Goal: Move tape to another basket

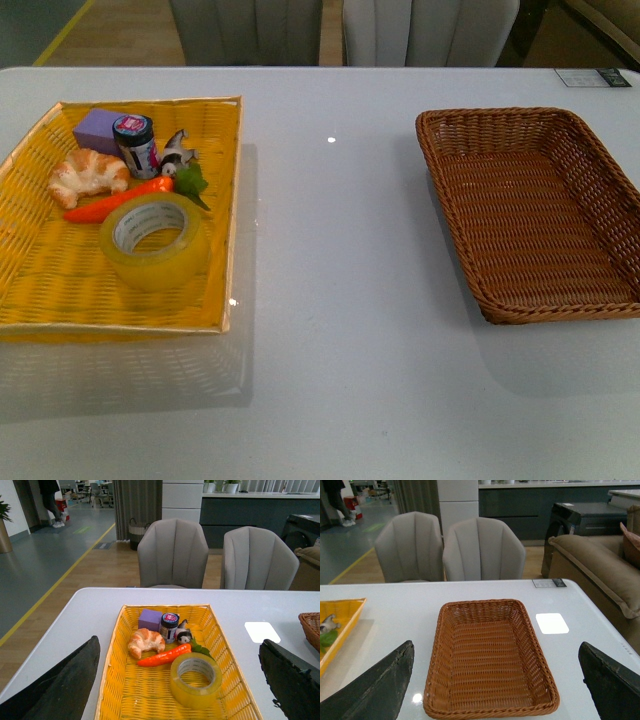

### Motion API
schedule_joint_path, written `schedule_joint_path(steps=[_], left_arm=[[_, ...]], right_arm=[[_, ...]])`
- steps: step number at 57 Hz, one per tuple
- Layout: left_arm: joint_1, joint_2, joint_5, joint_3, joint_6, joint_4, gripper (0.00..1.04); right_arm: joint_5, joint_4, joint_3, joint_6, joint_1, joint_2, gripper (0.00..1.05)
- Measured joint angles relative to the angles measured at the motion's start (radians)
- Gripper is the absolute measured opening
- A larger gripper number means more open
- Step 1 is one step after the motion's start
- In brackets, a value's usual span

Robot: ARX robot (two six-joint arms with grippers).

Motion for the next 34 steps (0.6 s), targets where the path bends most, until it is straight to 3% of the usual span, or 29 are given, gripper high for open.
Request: schedule_joint_path(steps=[34], left_arm=[[0.0,0.0,0.0,0.0,0.0,0.0,0.96]], right_arm=[[0.0,0.0,0.0,0.0,0.0,0.0,0.96]])
